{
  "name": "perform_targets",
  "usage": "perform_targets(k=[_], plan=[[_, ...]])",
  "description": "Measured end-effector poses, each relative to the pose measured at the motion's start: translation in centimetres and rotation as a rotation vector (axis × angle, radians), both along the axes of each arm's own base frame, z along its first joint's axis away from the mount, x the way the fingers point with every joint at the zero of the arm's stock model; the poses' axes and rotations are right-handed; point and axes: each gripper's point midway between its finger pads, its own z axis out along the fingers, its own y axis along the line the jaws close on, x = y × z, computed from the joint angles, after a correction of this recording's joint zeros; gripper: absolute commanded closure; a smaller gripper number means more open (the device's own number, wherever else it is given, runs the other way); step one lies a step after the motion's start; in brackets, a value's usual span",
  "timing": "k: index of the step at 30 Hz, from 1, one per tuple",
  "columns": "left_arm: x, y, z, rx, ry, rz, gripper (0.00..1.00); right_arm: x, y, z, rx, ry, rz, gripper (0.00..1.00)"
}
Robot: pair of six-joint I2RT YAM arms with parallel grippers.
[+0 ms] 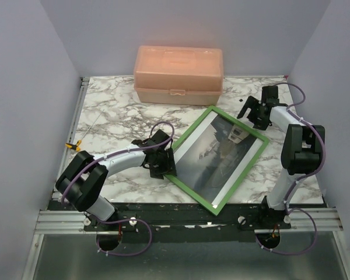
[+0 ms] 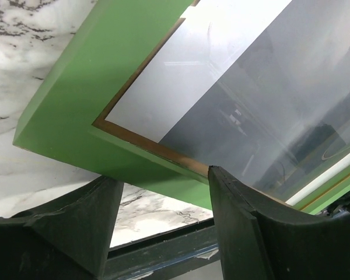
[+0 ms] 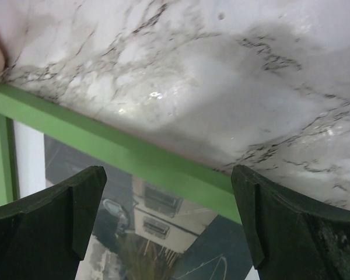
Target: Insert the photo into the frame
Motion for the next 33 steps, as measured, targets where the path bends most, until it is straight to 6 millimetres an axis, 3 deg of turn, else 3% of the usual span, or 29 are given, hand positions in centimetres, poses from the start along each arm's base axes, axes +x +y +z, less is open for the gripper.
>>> perform_targets(k=[8, 12, 16, 25, 33], plan=[[0.5, 0.0, -0.2, 0.001, 0.000, -0.014, 0.42, 0.3, -1.7, -0.9, -0.014, 0.000, -0.014, 0.00], [0.8, 0.0, -0.2, -0.006, 0.007, -0.014, 0.42, -0.8, -1.6, -2.8, -0.019, 0.016, -0.005, 0.00], [1.4, 0.2, -0.1, -0.017, 0.015, -0.010, 0.42, -1.6, -1.7, -2.8, -0.021, -0.015, -0.006, 0.00], [6.2, 2.4, 0.3, 0.011, -0.036, 0.036, 0.42, -5.0, -1.8, -2.8, -0.017, -0.029, -0.012, 0.00], [10.7, 5.1, 0.2, 0.112, -0.068, 0.051, 0.42, -9.3, 0.3, -2.6, 0.083, -0.036, 0.008, 0.00]])
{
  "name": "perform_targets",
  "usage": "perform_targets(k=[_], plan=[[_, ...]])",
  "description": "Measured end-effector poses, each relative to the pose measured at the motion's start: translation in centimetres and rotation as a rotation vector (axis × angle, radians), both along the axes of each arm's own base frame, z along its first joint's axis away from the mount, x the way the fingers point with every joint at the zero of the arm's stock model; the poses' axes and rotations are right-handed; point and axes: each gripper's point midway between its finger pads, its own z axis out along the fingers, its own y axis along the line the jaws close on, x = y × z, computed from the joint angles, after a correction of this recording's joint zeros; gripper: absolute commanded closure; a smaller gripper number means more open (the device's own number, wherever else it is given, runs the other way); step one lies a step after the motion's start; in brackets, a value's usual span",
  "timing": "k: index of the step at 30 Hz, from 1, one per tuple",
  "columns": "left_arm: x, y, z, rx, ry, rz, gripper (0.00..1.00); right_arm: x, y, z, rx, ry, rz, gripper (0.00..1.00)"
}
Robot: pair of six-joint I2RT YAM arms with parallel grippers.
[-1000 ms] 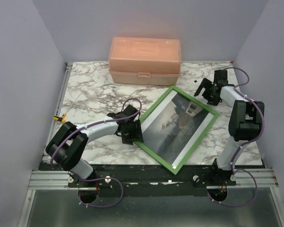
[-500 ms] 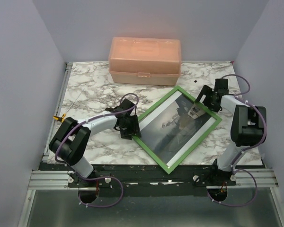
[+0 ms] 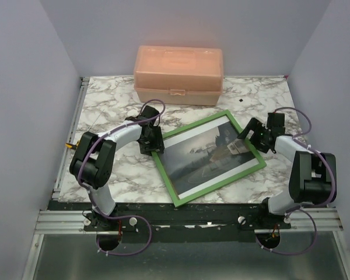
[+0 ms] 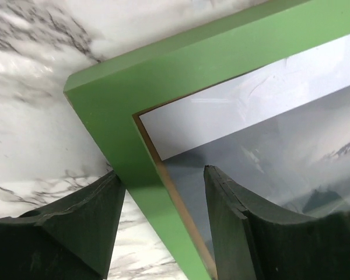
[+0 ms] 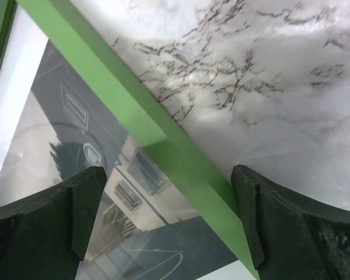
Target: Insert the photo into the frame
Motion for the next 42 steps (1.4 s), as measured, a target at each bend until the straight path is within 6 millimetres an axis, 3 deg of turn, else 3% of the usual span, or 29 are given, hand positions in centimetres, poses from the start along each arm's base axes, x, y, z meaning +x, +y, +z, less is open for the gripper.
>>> perform_targets(k=[15, 25, 29, 35, 42], plan=[[4.5, 3.1, -0.2, 0.131, 0.013, -0.007, 0.41, -5.5, 3.8, 0.5, 0.189, -0.054, 0.075, 0.00], [5.3, 3.7, -0.3, 0.153, 0.000, -0.012, 0.38, -9.9, 5.2, 0.8, 0.280, -0.039, 0.045, 0.00], [5.3, 3.7, -0.2, 0.152, -0.002, -0.013, 0.31, -11.8, 5.7, 0.8, 0.308, -0.024, 0.025, 0.00], [5.6, 3.2, -0.1, 0.142, -0.018, -0.014, 0.09, -12.9, 6.1, 0.7, 0.344, -0.012, -0.002, 0.00], [5.6, 3.0, 0.2, 0.127, -0.048, -0.011, 0.01, -12.9, 6.2, 0.9, 0.361, 0.022, -0.021, 0.00]])
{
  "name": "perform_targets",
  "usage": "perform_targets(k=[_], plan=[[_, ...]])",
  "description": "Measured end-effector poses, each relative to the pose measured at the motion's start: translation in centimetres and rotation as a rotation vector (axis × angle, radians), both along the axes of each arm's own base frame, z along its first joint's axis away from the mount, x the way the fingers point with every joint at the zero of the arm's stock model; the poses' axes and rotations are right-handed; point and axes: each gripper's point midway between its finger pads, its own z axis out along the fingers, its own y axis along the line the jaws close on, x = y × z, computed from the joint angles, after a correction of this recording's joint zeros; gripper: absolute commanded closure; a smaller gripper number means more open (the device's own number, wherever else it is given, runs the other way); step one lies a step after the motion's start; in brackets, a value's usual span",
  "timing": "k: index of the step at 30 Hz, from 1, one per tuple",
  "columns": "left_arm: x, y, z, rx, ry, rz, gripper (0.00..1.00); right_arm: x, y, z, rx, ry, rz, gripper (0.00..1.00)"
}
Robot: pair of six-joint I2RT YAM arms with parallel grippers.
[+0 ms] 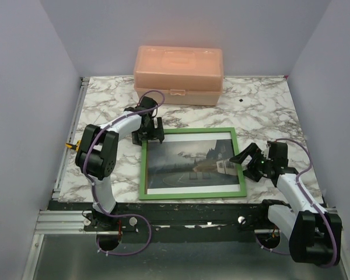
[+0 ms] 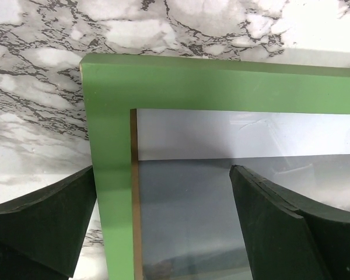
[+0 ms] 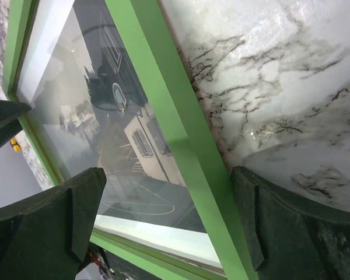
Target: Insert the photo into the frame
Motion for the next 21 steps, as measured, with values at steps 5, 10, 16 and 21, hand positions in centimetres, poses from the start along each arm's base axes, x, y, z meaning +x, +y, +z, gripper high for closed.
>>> perform_targets(k=[5, 10, 16, 21], plan=[[-0.6, 0.0, 0.2, -0.024, -0.025, 0.013, 0.01, -0.4, 0.2, 0.0, 0.008, 0.035, -0.003, 0.00], [-3.0, 0.5, 0.2, -0.042, -0.004, 0.029, 0.01, -0.8, 0.3, -0.1, 0.010, 0.061, -0.002, 0.00], [-4.1, 0.7, 0.3, -0.055, 0.004, 0.051, 0.02, -0.9, 0.2, -0.1, 0.004, 0.075, -0.006, 0.00], [-5.5, 1.2, 0.5, -0.051, 0.027, 0.080, 0.01, -1.0, -0.2, -0.2, -0.017, 0.090, -0.022, 0.00]])
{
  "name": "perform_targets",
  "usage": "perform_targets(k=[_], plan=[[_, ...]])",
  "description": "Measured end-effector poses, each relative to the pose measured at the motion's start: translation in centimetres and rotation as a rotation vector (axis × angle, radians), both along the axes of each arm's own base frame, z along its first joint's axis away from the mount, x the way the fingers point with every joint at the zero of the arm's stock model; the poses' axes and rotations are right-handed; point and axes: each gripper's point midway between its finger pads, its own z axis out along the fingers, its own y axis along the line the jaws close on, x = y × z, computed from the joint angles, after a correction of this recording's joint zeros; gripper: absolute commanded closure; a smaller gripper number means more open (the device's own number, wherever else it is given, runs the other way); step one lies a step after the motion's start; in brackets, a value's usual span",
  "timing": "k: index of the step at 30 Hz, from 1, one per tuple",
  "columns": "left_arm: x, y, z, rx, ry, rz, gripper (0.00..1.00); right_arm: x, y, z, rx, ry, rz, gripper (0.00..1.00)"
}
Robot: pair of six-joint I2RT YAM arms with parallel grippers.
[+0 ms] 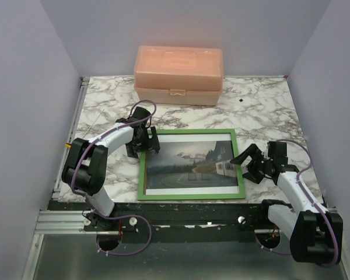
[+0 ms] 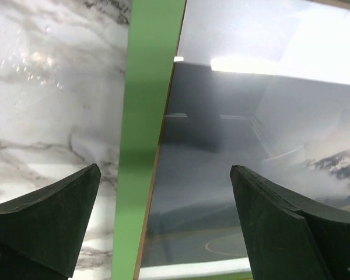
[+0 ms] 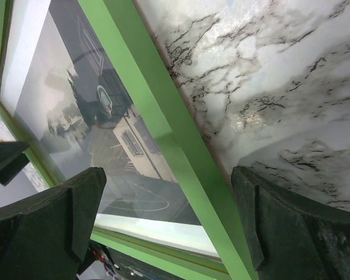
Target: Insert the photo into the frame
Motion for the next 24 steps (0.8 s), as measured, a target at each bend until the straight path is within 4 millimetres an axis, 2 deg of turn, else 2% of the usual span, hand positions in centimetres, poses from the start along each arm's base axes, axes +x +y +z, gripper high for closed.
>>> perform_targets(k=[3, 5, 9, 12, 16, 20, 24], plan=[[-0.8, 0.5, 1.0, 0.007, -0.009, 0.011, 0.02, 0.4, -0.3, 0.3, -0.017, -0.006, -0.011, 0.00], [-0.9, 0.9, 2.7, 0.005, -0.062, 0.017, 0.02, 0.9, -0.6, 0.7, -0.030, -0.021, -0.018, 0.00], [-0.7, 1.6, 7.3, -0.013, -0.231, 0.019, 0.01, 2.6, -1.3, 2.1, -0.069, -0.066, -0.026, 0.00], [-0.6, 2.5, 10.9, -0.020, -0.399, 0.019, 0.01, 4.6, -2.2, 4.0, -0.131, -0.139, -0.026, 0.00], [-1.2, 4.3, 14.2, -0.006, -0.618, 0.030, 0.02, 7.3, -4.1, 6.5, -0.250, -0.281, -0.042, 0.00], [-1.6, 6.4, 16.3, 0.045, -0.819, 0.049, 0.02, 9.3, -6.2, 8.8, -0.383, -0.437, -0.076, 0.00], [-1.9, 8.3, 16.3, 0.119, -0.984, 0.049, 0.02, 10.2, -8.4, 10.3, -0.524, -0.602, -0.143, 0.00]])
